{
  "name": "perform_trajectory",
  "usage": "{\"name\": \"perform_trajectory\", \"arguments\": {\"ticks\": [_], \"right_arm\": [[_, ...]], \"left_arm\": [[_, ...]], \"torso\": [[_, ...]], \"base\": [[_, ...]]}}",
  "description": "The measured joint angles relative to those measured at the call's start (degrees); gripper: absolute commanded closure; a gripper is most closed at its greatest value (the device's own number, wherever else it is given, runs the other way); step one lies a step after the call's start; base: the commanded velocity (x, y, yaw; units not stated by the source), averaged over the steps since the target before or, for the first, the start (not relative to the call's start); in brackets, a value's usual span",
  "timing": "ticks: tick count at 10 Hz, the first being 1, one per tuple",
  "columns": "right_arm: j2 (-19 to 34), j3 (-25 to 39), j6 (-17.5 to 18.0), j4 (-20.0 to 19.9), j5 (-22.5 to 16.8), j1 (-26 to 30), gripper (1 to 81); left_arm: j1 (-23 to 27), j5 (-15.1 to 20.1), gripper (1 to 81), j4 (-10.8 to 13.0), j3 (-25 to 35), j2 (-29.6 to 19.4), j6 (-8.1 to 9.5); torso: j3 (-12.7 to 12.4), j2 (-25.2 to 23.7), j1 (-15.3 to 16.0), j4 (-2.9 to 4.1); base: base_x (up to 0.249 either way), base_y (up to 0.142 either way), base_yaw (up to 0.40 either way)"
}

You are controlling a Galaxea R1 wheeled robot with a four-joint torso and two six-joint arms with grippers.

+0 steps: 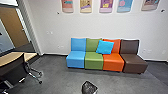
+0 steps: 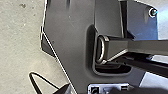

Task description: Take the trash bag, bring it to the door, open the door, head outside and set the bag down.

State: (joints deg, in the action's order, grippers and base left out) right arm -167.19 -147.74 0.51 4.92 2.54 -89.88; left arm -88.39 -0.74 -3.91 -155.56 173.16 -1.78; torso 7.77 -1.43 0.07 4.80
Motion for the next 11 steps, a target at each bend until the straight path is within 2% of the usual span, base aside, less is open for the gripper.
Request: {"name": "perform_trajectory", "arguments": {"ticks": [2,11], "right_arm": [[0.00,-0.13,0.00,0.00,-0.01,0.02,1.0],[0.02,-0.37,0.06,0.00,-0.01,-0.09,1.0]], "left_arm": [[-0.22,0.00,1.0,0.00,0.00,0.00,0.02],[-0.22,-0.11,1.0,0.00,0.00,-0.02,0.00]], "torso": [[0.00,-0.02,0.00,0.00],[0.02,0.00,0.00,0.00]], "base": [[0.149,0.000,0.000],[0.149,-0.064,0.000]]}}
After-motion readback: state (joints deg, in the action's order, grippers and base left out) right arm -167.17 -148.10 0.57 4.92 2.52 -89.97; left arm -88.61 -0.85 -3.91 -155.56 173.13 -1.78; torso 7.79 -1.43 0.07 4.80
